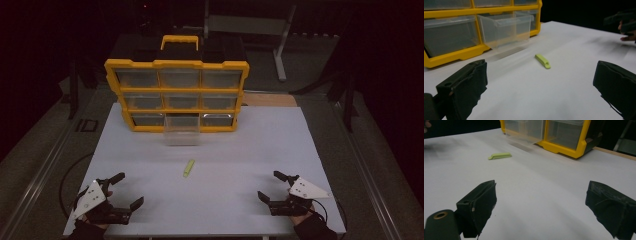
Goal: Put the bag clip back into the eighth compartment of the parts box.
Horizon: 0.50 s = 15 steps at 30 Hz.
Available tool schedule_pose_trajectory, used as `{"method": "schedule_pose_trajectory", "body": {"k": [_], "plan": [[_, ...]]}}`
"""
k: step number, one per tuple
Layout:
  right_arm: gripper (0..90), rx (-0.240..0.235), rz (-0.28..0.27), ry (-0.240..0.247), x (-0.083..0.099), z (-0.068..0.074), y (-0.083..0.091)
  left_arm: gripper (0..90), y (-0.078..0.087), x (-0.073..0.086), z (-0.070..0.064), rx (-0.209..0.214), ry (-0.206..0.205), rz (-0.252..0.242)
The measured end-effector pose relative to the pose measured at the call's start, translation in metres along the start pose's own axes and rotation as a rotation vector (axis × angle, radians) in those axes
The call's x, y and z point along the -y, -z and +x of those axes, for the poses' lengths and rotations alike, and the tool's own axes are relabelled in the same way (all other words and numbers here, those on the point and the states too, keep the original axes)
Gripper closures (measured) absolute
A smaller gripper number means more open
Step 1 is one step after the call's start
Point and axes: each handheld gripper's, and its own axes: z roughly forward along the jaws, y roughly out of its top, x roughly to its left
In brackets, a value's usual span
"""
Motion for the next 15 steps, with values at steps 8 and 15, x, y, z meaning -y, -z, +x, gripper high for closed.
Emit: {"method": "schedule_pose_trajectory", "body": {"k": [8,15], "plan": [[9.6,0.007,-0.003,0.019,-0.001,0.001,-0.001,0.3,-0.004,-0.011,-0.005,0.026,-0.021,0.005],[9.6,0.004,-0.007,0.016,-0.002,0.002,-0.001,0.3,-0.006,-0.024,-0.005,0.045,-0.036,0.011]]}}
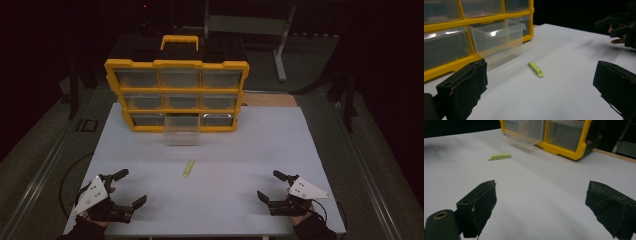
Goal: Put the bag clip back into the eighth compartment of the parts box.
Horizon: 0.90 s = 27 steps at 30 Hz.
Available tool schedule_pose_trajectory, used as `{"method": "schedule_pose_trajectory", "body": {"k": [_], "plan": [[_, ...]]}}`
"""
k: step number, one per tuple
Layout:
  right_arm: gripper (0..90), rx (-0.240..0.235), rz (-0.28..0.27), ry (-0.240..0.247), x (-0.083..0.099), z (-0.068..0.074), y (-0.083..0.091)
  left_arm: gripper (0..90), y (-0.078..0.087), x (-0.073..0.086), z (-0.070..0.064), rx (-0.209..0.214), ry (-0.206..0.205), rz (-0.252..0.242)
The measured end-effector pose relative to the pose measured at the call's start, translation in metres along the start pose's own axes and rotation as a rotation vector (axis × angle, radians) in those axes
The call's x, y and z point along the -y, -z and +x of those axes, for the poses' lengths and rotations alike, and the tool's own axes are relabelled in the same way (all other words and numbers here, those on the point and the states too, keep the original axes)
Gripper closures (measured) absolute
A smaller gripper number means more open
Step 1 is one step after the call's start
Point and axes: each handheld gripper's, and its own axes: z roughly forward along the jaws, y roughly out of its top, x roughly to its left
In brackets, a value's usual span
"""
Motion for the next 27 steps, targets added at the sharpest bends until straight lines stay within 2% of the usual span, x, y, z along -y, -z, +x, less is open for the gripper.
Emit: {"method": "schedule_pose_trajectory", "body": {"k": [5,12,18,24,27], "plan": [[9.6,0.001,-0.001,0.000,-0.001,0.001,0.000,0.3,-0.005,-0.012,0.000,0.022,-0.020,0.014],[9.6,-0.001,-0.001,0.004,-0.001,0.001,0.000,0.3,-0.011,-0.032,0.001,0.049,-0.048,0.010],[9.6,0.001,-0.001,0.008,-0.001,0.002,0.000,0.3,-0.023,-0.054,0.003,0.084,-0.066,0.005],[9.6,-0.002,0.000,0.004,-0.001,0.002,0.000,0.3,-0.034,-0.064,0.002,0.124,-0.073,0.017],[9.6,-0.003,0.001,0.005,-0.001,0.002,-0.001,0.3,-0.038,-0.070,0.001,0.126,-0.088,0.024]]}}
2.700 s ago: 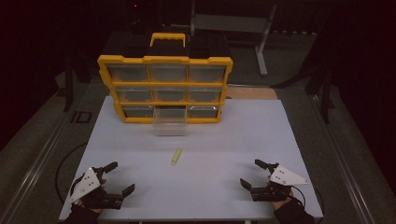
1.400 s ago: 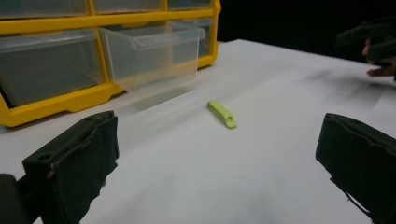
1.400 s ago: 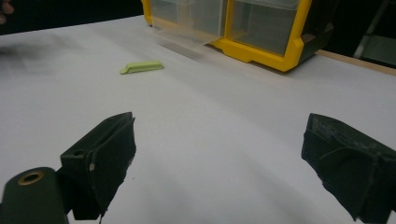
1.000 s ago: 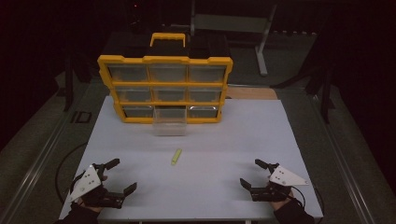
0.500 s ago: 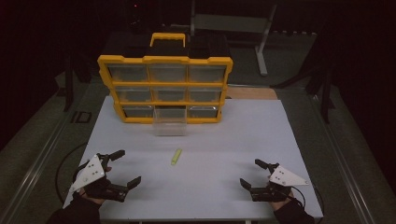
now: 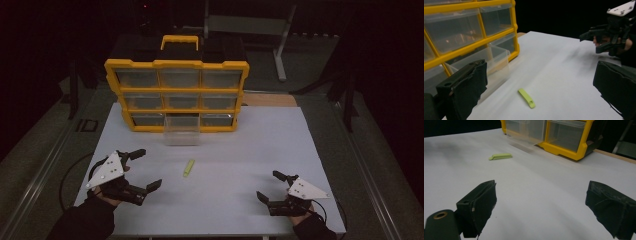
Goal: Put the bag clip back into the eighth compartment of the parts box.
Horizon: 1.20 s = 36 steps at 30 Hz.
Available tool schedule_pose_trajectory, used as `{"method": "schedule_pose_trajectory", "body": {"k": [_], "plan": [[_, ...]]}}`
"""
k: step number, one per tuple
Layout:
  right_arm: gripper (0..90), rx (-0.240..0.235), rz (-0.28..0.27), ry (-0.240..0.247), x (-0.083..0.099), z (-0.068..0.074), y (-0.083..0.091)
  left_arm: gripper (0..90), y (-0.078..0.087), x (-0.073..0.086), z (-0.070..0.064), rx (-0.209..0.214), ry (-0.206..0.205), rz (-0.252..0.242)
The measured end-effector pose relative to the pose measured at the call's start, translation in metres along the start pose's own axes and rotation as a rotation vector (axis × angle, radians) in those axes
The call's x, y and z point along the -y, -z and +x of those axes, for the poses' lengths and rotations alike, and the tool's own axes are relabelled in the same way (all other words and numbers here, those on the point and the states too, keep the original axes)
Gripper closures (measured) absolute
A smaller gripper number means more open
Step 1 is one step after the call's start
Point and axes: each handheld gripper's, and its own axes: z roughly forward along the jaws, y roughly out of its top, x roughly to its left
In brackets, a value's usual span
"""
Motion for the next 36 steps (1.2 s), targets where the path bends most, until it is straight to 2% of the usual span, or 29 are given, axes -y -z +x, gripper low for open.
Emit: {"method": "schedule_pose_trajectory", "body": {"k": [6,9,15,17,19,22,26,28,30,33,36], "plan": [[9.6,-0.004,0.000,-0.004,0.000,0.001,0.000,0.3,-0.008,-0.010,0.002,0.017,-0.007,0.001],[9.6,-0.007,0.000,-0.004,0.000,0.000,-0.001,0.3,-0.015,-0.016,0.005,0.038,0.010,-0.008],[9.6,-0.013,0.002,-0.007,0.000,0.001,-0.002,0.3,-0.029,-0.024,0.005,0.038,-0.008,0.010],[9.6,-0.012,0.000,-0.009,0.000,0.001,-0.001,0.3,-0.033,-0.025,0.005,0.043,-0.006,-0.002],[9.6,-0.013,0.000,-0.010,0.000,0.001,-0.001,0.3,-0.036,-0.025,0.006,0.057,0.008,-0.016],[9.6,-0.019,0.005,-0.013,0.000,0.000,-0.002,0.3,-0.041,-0.026,0.007,0.057,0.007,-0.021],[9.6,-0.021,0.001,-0.017,0.000,0.001,-0.002,0.3,-0.051,-0.025,0.008,0.050,0.007,0.004],[9.6,-0.020,0.000,-0.013,0.000,0.001,-0.002,0.3,-0.058,-0.023,0.009,0.060,0.020,0.013],[9.6,-0.020,0.000,-0.015,0.000,0.001,-0.002,0.3,-0.062,-0.022,0.008,0.072,0.029,0.001],[9.6,-0.022,0.000,-0.015,0.000,0.001,-0.002,0.3,-0.069,-0.018,0.009,0.093,0.065,0.014],[9.6,-0.023,-0.001,-0.014,0.000,0.001,-0.002,0.3,-0.079,-0.012,0.008,0.082,0.066,0.038]]}}
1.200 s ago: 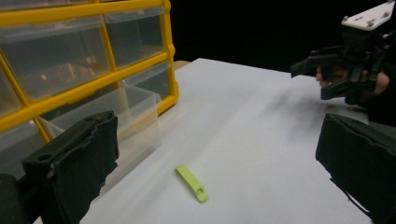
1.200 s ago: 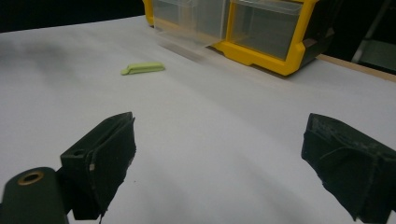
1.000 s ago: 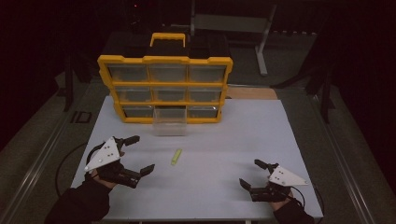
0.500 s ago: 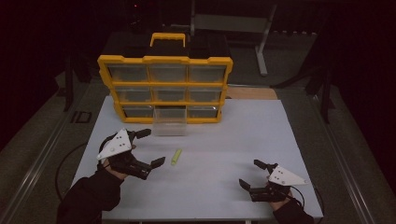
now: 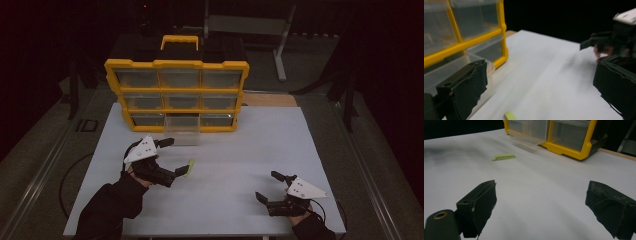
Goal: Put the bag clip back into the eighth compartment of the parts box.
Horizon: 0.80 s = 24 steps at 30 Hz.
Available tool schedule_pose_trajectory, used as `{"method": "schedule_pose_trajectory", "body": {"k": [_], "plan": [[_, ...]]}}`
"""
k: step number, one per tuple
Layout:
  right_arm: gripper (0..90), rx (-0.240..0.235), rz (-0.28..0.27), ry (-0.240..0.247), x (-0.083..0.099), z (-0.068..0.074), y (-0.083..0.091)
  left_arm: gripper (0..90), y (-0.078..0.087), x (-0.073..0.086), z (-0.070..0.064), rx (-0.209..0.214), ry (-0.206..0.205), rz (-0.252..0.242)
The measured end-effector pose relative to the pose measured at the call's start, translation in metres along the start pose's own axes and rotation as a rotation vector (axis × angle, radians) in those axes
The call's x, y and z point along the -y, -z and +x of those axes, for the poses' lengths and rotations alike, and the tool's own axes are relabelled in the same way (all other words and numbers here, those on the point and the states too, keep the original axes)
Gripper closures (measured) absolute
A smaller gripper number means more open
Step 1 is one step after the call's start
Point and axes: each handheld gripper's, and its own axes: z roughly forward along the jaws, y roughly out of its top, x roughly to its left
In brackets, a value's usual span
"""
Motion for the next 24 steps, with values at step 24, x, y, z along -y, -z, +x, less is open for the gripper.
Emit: {"method": "schedule_pose_trajectory", "body": {"k": [24], "plan": [[9.6,-0.005,0.004,0.000,0.000,0.001,-0.001,0.4,-0.052,0.046,0.004,-0.129,0.082,0.242]]}}
